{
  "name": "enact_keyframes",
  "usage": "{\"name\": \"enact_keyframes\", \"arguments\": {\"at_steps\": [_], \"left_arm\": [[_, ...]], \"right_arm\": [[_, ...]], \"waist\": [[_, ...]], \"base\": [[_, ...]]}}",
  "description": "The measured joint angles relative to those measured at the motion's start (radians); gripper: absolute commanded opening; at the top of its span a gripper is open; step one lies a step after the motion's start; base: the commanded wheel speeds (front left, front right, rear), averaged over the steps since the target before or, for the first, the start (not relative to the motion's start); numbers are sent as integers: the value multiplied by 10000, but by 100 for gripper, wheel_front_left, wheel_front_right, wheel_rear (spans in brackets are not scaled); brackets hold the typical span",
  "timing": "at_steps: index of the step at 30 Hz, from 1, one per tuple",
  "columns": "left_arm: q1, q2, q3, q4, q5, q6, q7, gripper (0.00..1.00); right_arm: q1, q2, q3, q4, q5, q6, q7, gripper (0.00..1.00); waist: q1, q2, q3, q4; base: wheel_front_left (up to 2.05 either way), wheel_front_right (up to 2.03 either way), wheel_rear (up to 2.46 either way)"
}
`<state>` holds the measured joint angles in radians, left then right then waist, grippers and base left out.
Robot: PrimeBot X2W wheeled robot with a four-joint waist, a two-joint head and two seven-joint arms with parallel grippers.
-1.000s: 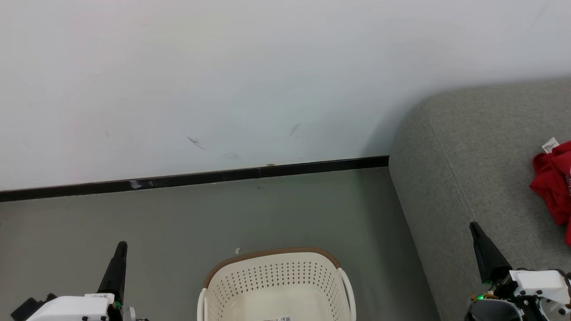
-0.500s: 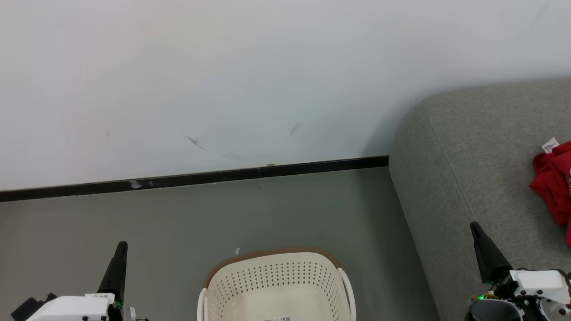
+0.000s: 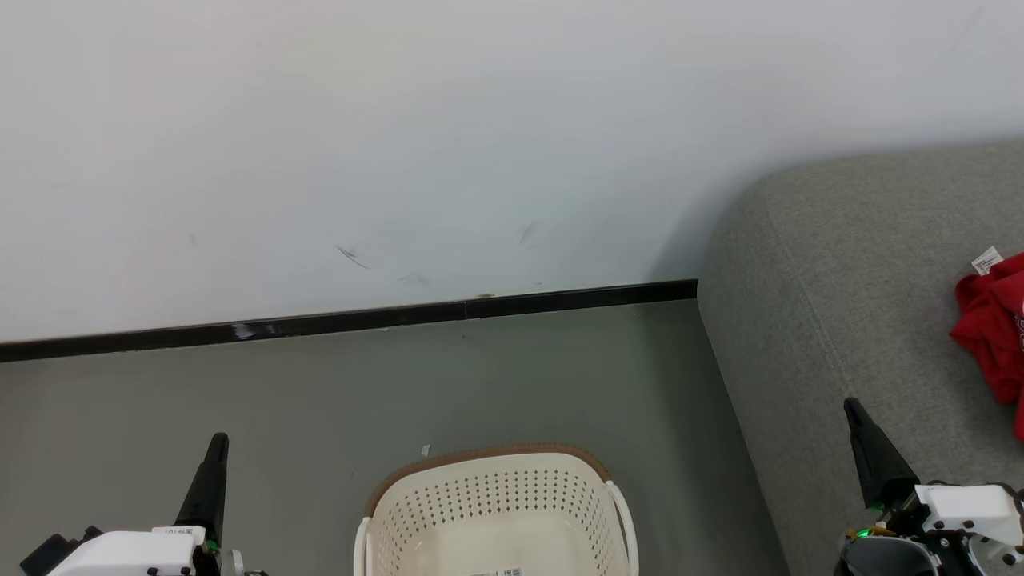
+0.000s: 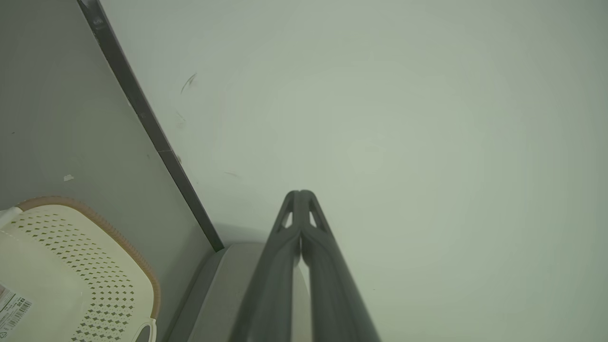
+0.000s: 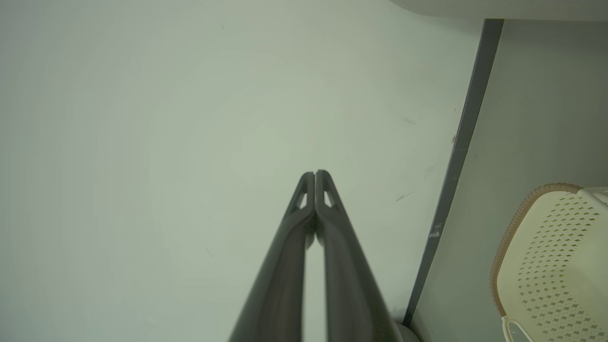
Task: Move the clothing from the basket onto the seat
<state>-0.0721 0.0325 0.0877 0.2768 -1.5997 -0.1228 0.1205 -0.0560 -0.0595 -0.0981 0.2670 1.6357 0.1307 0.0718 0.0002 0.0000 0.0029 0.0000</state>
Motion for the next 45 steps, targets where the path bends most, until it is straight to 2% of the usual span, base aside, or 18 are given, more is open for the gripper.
{"name": "enact_keyframes", "arguments": {"at_steps": [45], "left_arm": [[1, 0, -15, -8, -10, 0, -2, 0]], "right_arm": [[-4, 2, -42, 2, 0, 0, 79, 0]], "waist": [[-1, 0, 0, 0]], "base": [[0, 0, 0]]}}
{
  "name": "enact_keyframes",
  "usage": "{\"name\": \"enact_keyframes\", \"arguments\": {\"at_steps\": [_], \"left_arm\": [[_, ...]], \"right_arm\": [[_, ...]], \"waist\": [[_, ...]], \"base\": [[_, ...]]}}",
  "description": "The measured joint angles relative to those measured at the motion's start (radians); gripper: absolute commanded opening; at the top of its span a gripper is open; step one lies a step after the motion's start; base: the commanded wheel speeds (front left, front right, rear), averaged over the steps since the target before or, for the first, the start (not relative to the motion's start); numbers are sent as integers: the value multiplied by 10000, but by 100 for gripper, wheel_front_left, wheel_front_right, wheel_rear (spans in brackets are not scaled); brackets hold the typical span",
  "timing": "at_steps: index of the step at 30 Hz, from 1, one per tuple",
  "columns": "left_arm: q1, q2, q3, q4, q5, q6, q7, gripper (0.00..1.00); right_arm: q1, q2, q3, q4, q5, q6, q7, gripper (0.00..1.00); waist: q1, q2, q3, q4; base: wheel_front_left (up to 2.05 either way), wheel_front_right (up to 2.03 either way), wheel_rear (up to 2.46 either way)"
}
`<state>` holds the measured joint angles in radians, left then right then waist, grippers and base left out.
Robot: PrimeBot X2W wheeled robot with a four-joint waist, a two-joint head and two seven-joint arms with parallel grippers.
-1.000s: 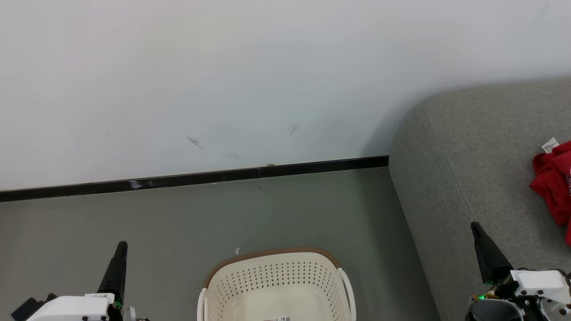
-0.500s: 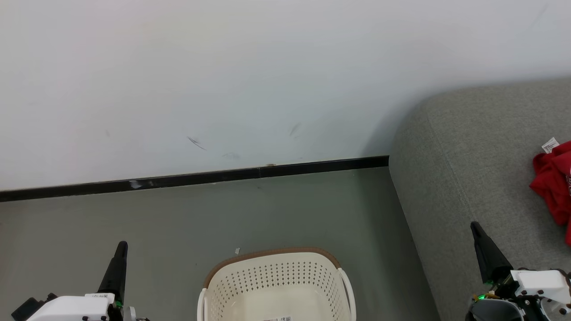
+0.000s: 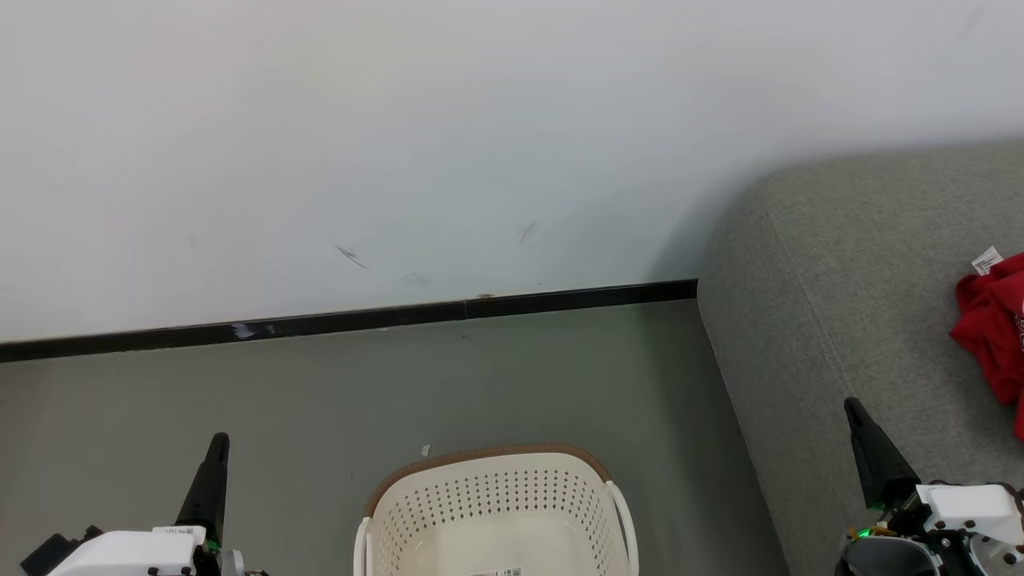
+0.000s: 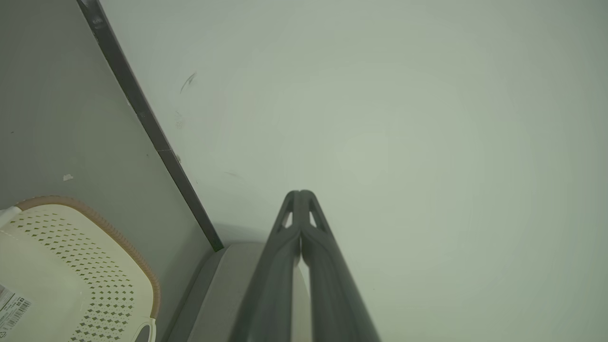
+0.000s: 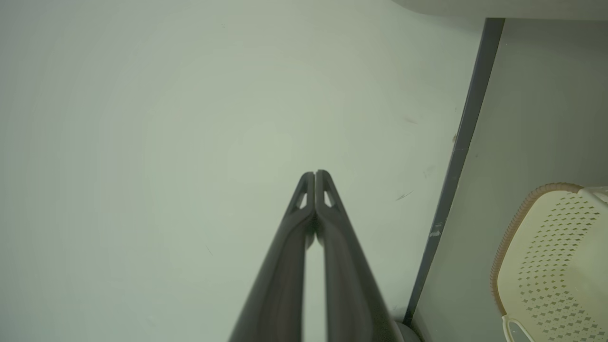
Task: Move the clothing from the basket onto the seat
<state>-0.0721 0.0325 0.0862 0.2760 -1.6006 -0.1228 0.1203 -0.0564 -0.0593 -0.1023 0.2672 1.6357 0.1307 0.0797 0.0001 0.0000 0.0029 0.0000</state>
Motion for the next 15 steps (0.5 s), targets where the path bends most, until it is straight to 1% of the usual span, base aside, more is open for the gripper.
{"name": "enact_keyframes", "arguments": {"at_steps": [15], "left_arm": [[0, 0, 0, -2, 0, 0, 0, 0]], "right_arm": [[-54, 2, -6, 2, 0, 0, 8, 0]], "waist": [[0, 0, 0, 0]], "base": [[0, 0, 0]]}}
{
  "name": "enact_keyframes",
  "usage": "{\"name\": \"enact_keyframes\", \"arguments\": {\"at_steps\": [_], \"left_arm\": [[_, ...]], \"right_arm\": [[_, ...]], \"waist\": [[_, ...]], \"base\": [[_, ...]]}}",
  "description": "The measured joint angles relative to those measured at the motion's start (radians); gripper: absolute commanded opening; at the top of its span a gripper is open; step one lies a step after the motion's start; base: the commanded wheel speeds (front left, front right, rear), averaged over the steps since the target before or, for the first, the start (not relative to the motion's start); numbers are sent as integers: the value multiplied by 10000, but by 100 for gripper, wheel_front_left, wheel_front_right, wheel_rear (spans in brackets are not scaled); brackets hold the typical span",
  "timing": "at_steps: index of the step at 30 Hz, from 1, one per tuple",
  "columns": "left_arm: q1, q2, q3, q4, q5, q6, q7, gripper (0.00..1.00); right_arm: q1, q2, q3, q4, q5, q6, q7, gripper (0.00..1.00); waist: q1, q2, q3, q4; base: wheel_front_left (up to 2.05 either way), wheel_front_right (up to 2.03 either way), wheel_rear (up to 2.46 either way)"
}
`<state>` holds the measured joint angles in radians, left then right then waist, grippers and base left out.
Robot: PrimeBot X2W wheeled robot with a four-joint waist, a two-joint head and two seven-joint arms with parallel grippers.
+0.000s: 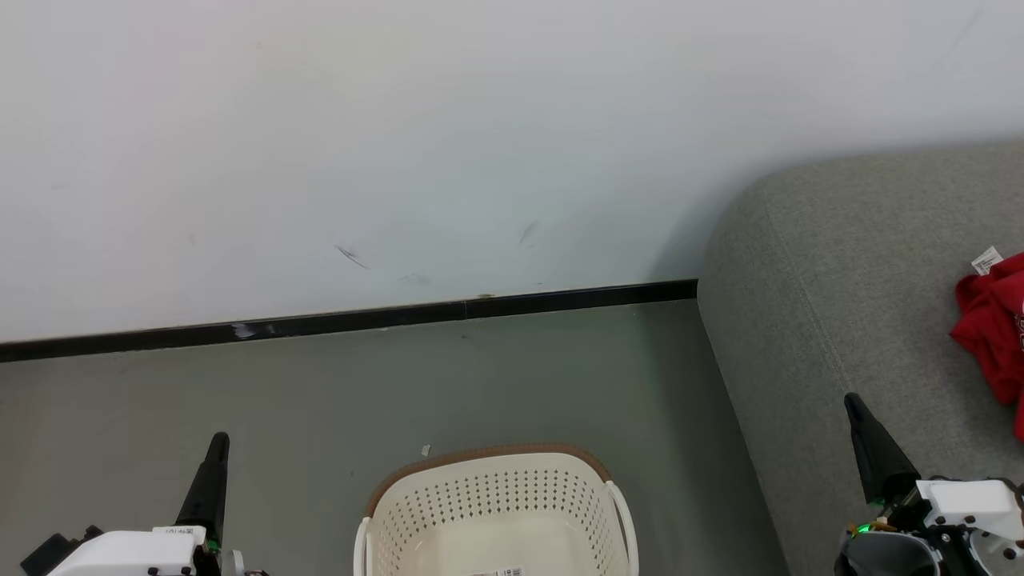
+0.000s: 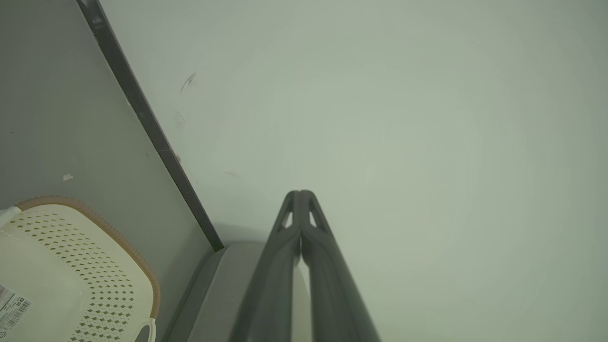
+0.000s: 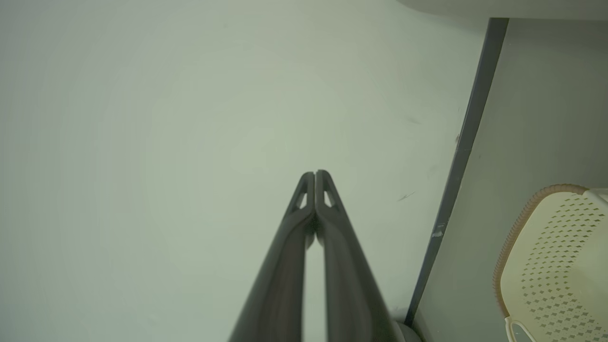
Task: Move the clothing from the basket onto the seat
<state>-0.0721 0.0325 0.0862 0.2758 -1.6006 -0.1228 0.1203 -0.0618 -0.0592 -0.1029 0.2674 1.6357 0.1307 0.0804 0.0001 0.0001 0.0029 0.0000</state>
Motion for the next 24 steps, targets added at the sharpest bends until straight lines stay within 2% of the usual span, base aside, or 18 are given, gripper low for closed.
{"name": "enact_keyframes", "arguments": {"at_steps": [24], "left_arm": [[0, 0, -2, -2, 0, -2, 0, 0]], "right_arm": [[-46, 0, -12, 2, -2, 0, 2, 0]], "waist": [[0, 0, 0, 0]], "base": [[0, 0, 0]]}}
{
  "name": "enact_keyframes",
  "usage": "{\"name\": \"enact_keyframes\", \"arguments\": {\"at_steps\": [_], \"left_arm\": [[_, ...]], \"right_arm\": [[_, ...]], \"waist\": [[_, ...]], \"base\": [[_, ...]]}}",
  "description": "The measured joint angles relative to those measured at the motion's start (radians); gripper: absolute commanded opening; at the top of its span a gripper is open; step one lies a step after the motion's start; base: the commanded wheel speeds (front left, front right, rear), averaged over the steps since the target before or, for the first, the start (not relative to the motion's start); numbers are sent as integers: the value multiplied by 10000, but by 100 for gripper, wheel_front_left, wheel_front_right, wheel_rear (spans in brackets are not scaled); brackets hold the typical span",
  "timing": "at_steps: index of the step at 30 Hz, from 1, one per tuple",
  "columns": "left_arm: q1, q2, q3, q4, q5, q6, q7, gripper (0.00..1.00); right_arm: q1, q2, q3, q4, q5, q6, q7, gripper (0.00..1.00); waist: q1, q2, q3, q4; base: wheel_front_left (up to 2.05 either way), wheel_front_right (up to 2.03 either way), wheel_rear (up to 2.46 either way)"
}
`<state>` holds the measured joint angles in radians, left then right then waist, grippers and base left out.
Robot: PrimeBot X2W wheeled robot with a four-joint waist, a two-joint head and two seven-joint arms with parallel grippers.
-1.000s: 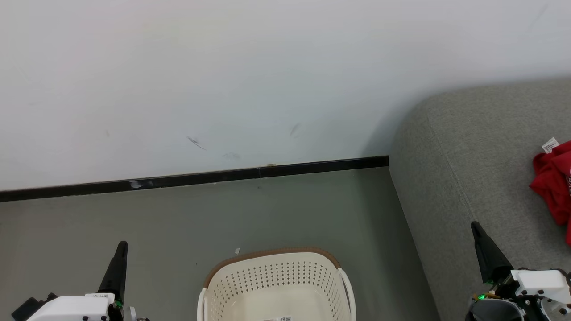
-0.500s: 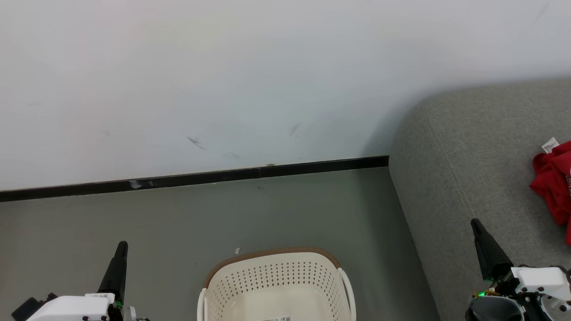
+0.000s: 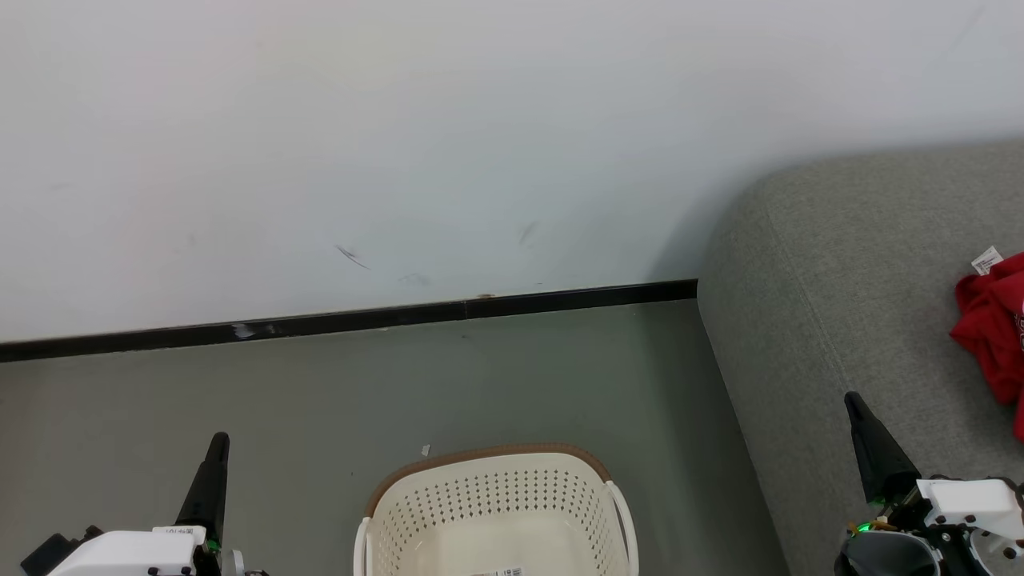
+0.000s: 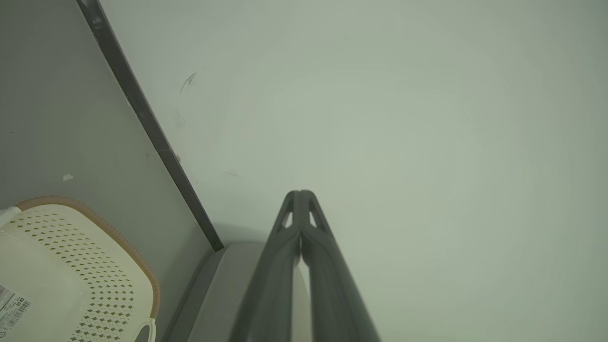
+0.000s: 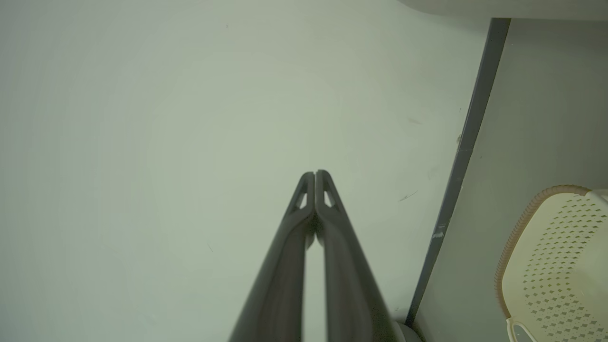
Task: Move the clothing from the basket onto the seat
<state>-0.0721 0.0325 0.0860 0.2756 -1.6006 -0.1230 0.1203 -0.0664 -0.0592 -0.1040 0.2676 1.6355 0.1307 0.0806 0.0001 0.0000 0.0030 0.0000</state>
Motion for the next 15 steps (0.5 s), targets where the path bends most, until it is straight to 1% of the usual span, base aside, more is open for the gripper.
{"name": "enact_keyframes", "arguments": {"at_steps": [15], "left_arm": [[0, 0, 0, 0, 0, 0, 0, 0]], "right_arm": [[0, 2, -10, 0, 0, 0, 0, 0]], "waist": [[0, 0, 0, 0]], "base": [[0, 0, 0]]}}
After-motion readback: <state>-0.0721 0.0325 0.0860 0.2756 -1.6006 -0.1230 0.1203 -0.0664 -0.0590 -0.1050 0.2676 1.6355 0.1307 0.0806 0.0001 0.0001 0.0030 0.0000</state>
